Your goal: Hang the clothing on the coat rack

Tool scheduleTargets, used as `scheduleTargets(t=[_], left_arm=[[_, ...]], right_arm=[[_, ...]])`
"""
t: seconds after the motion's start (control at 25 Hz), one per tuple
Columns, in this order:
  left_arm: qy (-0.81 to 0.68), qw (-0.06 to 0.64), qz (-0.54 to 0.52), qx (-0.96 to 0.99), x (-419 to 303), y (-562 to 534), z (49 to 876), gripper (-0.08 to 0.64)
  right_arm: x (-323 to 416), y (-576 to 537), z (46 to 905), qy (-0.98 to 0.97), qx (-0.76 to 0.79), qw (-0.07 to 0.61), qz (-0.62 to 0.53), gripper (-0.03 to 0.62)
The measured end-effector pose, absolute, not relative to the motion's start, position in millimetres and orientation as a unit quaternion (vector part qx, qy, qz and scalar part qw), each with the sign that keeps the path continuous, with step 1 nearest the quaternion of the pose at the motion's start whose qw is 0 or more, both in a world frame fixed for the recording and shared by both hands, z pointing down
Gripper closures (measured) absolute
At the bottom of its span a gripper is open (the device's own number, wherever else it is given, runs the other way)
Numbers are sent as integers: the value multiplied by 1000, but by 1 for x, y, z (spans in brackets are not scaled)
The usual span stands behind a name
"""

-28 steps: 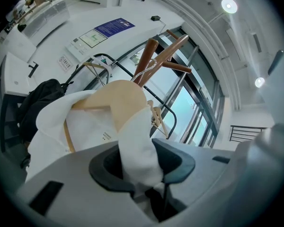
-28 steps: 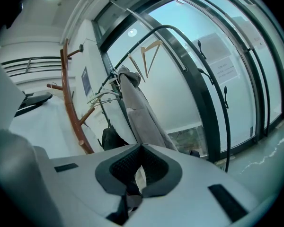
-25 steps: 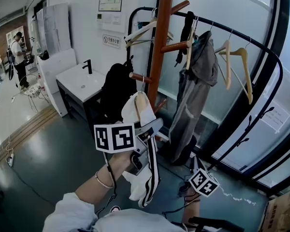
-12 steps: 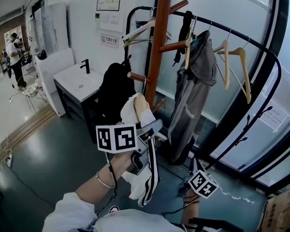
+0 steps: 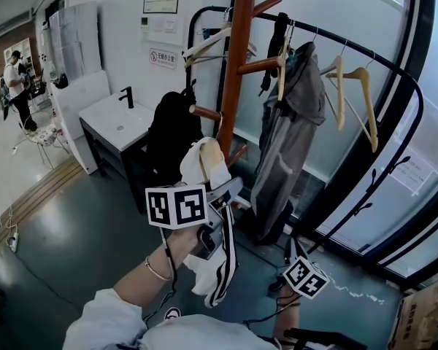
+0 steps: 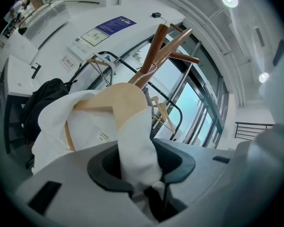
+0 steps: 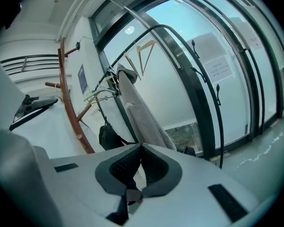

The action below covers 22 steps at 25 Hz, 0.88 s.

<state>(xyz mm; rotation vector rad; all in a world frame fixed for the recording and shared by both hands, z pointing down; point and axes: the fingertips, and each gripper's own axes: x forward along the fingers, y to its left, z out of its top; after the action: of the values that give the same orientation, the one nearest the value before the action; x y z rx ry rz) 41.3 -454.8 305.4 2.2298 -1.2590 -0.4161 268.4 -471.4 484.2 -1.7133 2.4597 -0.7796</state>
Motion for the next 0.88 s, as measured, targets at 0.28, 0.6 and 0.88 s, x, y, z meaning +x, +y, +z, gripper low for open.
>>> scheduleTargets(t=[0.28, 0.6, 0.88], left_arm=[[-467, 254, -151, 834, 42, -449, 307, 365], [-493, 245, -157, 820, 34, -438, 318, 344], [-505, 226, -162, 817, 34, -423, 318, 342]], right_arm=[[266, -465, 491, 795, -550, 10, -256, 569], [258, -462, 495, 807, -532, 0, -258, 569], [246, -462, 495, 824, -506, -7, -257, 569]])
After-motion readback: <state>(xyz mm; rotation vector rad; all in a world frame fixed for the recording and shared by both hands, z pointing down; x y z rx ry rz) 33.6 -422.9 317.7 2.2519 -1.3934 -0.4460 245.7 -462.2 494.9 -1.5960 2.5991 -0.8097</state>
